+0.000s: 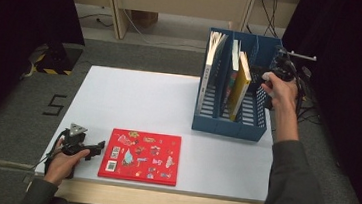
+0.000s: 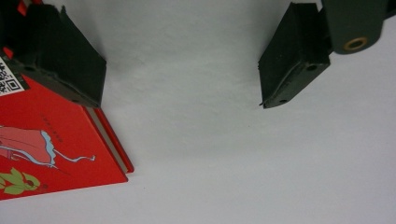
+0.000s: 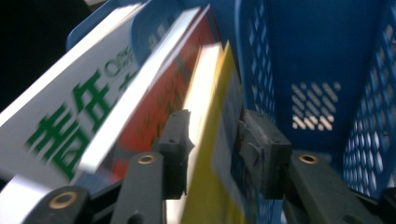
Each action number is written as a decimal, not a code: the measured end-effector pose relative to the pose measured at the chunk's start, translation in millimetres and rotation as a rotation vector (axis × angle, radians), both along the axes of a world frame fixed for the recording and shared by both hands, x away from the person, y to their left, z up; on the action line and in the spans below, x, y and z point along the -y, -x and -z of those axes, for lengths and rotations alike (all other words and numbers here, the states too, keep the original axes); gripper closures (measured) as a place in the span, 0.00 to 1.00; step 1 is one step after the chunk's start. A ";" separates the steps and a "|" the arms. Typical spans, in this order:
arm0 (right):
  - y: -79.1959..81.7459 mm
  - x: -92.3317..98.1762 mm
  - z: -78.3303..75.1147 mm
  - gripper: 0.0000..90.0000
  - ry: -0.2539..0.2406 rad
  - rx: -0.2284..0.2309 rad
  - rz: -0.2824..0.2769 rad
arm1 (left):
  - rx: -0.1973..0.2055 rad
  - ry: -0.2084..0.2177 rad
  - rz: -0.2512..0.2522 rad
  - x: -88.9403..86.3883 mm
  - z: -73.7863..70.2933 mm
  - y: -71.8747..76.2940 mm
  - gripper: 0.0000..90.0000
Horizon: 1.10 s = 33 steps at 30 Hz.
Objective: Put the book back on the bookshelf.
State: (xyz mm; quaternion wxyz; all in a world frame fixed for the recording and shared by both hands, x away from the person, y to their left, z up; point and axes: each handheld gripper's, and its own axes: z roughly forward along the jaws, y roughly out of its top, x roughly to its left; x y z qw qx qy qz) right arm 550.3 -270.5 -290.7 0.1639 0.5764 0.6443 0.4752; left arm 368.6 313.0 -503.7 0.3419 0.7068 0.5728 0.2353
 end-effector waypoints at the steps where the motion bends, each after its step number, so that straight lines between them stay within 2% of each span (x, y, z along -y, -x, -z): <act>1: 6.6 2.6 2.8 0.68 0.005 0.006 -0.021 | 0.000 -0.003 0.001 0.0 0.0 0.0 0.16; 2: 14.0 5.0 4.8 0.68 -0.017 0.012 -0.034 | 0.001 -0.007 0.000 0.2 0.1 -0.1 0.16; 4: 26.9 8.2 7.4 0.67 -0.029 0.025 -0.063 | -0.001 -0.015 0.002 0.6 0.0 0.0 0.16; 6: 36.9 8.5 11.2 0.67 -0.009 0.014 -0.097 | 0.001 -0.019 -0.001 1.6 0.3 -0.2 0.16; 9: 42.1 6.7 20.3 0.70 0.034 0.005 -0.108 | -0.001 -0.022 0.000 2.0 0.3 -0.3 0.15; 11: 38.0 5.4 29.6 0.74 0.066 -0.006 -0.101 | -0.001 -0.022 0.000 2.0 0.3 -0.3 0.15; 14: 30.2 0.0 42.3 0.75 0.075 -0.037 -0.115 | -0.001 -0.021 0.001 1.8 0.3 -0.4 0.15; 16: 26.3 -5.2 48.6 0.76 0.062 -0.050 -0.121 | -0.001 -0.022 0.001 2.0 0.3 -0.4 0.15; 22: 8.8 -23.1 57.8 0.82 0.102 -0.046 -0.117 | -0.001 -0.022 0.002 2.2 0.3 -0.1 0.15; 25: -0.7 -31.2 63.9 0.82 0.103 -0.058 -0.112 | 0.001 -0.021 0.001 1.7 0.4 -0.1 0.15; 27: -4.3 -34.0 68.7 0.80 0.116 -0.074 -0.110 | 0.001 -0.021 0.001 1.7 0.4 -0.2 0.15; 28: -4.7 -34.4 70.3 0.79 0.108 -0.075 -0.110 | 0.002 -0.016 0.002 1.4 0.4 -0.1 0.15; 30: -1.4 -33.8 69.7 0.72 0.115 -0.076 -0.111 | 0.003 -0.004 0.001 0.1 0.2 0.1 0.16; 33: 13.1 -30.6 62.9 0.58 0.097 -0.076 -0.127 | 0.002 0.003 -0.001 -0.7 0.0 0.5 0.16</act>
